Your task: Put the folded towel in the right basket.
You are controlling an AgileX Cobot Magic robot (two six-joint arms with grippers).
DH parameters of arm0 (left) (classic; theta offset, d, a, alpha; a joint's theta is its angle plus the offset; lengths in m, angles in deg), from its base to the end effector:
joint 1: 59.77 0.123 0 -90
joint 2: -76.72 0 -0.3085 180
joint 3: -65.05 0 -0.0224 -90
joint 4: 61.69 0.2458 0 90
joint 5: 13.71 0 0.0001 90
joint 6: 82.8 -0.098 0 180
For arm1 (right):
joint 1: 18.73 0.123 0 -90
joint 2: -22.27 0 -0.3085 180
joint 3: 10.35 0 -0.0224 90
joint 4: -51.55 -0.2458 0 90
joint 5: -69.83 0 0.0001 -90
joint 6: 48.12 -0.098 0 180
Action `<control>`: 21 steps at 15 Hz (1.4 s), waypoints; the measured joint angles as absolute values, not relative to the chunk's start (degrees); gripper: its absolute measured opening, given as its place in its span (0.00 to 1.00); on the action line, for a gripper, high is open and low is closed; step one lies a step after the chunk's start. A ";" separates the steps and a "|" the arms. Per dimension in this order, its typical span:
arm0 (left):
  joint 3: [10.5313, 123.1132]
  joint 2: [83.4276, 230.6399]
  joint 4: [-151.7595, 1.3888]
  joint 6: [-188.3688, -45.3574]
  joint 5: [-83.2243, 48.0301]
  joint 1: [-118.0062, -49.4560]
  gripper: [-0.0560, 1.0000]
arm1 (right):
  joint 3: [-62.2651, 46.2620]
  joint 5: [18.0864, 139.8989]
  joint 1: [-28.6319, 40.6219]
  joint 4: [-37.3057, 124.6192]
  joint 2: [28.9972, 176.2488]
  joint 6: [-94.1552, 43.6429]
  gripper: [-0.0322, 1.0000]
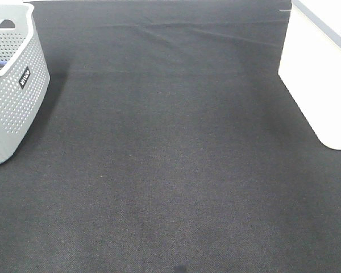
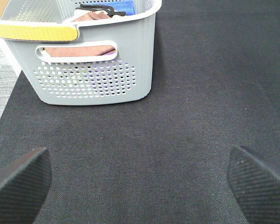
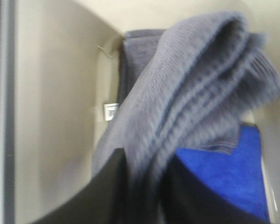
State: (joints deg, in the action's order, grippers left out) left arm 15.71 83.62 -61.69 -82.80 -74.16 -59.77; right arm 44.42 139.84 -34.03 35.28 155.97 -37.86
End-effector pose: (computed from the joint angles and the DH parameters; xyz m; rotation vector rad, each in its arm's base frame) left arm -0.0268 0.0000 0.2712 0.0000 2.0366 0.0000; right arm 0.4889 -0.1070 0.3348 0.1412 2.5412 0.2107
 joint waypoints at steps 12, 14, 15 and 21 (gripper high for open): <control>15.71 83.62 -61.69 -82.80 -74.16 -59.77 0.98 | 43.33 139.78 -22.86 34.59 148.29 -38.89 0.87; 15.71 83.62 -61.69 -82.80 -74.16 -59.77 0.98 | 40.24 139.73 -19.14 34.19 144.91 -38.89 0.87; 15.71 83.62 -61.69 -82.80 -74.16 -59.77 0.98 | 40.24 139.73 -19.14 34.19 144.91 -38.89 0.87; 15.71 83.62 -61.69 -82.80 -74.16 -59.77 0.98 | 9.18 139.73 -17.88 37.69 121.07 -39.18 0.87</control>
